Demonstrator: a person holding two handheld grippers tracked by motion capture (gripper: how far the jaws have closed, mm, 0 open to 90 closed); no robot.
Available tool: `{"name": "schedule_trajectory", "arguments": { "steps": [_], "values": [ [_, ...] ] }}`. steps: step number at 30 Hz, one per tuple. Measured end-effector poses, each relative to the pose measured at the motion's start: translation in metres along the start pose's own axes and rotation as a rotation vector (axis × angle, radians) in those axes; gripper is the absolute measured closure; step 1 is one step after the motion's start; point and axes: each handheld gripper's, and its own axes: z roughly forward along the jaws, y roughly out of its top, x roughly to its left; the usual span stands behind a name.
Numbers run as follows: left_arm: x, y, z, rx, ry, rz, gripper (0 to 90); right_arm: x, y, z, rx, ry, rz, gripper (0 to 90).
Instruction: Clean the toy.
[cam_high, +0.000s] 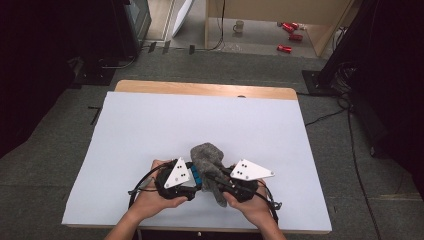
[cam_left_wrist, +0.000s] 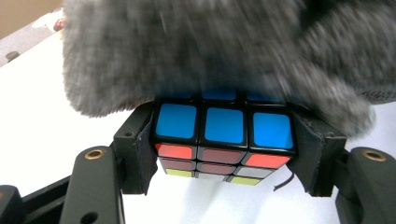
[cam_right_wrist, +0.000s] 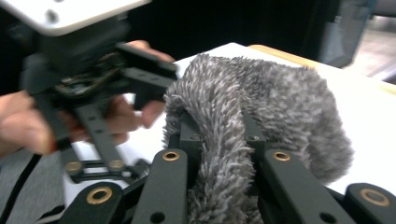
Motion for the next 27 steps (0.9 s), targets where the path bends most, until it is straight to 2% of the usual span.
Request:
{"name": "schedule_trajectory", "arguments": {
  "steps": [3,9,13,15,18,21,24,27],
  "values": [
    [0.002,0.0,-0.001,-0.003,-0.004,-0.01,34.2,0.001,0.0,0.001,-0.003,-0.002,-0.01,78.3],
    [0.007,-0.002,-0.004,-0.016,-0.014,-0.032,34.3,-0.015,-0.001,-0.009,-0.031,-0.064,0.041,78.3],
    [0.017,-0.005,-0.013,-0.097,-0.063,-0.097,34.2,-0.026,-0.002,-0.017,-0.062,-0.117,0.068,78.3],
    [0.024,-0.006,-0.019,-0.149,-0.087,-0.138,34.2,-0.03,-0.003,-0.02,-0.07,-0.123,0.085,78.3],
    [0.031,-0.009,-0.026,-0.214,-0.119,-0.177,34.2,-0.032,-0.005,-0.021,-0.083,-0.091,0.099,78.2],
    [0.032,-0.009,-0.03,-0.254,-0.131,-0.182,34.2,-0.028,-0.005,-0.019,-0.096,-0.045,0.082,78.0],
    [0.033,-0.009,-0.032,-0.261,-0.131,-0.179,34.2,-0.025,-0.005,-0.015,-0.086,-0.017,0.058,77.9],
    [0.034,-0.01,-0.031,-0.246,-0.136,-0.177,34.2,-0.026,-0.007,-0.015,-0.077,-0.003,0.065,77.8]
  ]
}}
